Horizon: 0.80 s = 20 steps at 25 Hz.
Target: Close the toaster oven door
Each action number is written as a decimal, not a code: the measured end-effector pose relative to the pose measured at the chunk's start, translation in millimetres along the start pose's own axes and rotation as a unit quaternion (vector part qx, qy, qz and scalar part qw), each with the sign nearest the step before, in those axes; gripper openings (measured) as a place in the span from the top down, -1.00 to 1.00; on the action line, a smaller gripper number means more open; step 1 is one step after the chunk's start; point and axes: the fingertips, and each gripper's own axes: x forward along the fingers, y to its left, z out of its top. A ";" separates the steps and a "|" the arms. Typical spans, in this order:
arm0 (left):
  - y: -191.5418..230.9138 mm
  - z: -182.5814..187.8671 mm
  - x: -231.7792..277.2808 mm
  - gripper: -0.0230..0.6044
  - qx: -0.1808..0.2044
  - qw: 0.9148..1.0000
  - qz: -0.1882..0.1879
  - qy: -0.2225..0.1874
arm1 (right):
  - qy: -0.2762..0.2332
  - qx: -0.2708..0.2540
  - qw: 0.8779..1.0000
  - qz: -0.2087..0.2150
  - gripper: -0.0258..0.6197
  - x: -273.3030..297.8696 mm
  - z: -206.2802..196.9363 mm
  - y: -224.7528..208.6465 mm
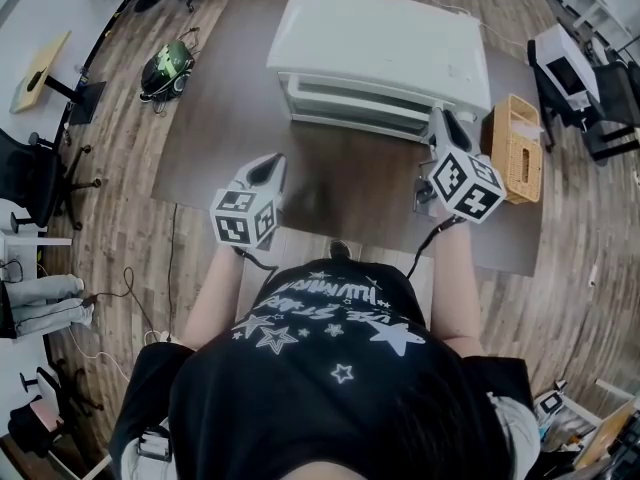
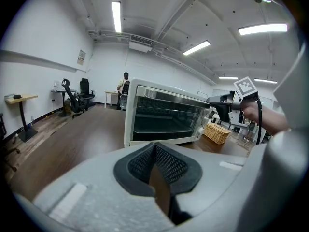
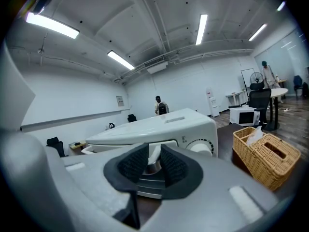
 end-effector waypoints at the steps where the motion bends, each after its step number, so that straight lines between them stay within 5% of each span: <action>1: 0.2 -0.9 -0.5 0.89 0.000 1.000 0.001 0.001 | 0.000 0.000 1.000 0.000 0.67 0.6 0.4 -0.3; 20: 10.2 -8.9 -36.2 0.89 -0.010 1.000 0.018 -0.014 | -0.022 -0.004 1.000 0.005 0.56 -9.1 -0.6 7.1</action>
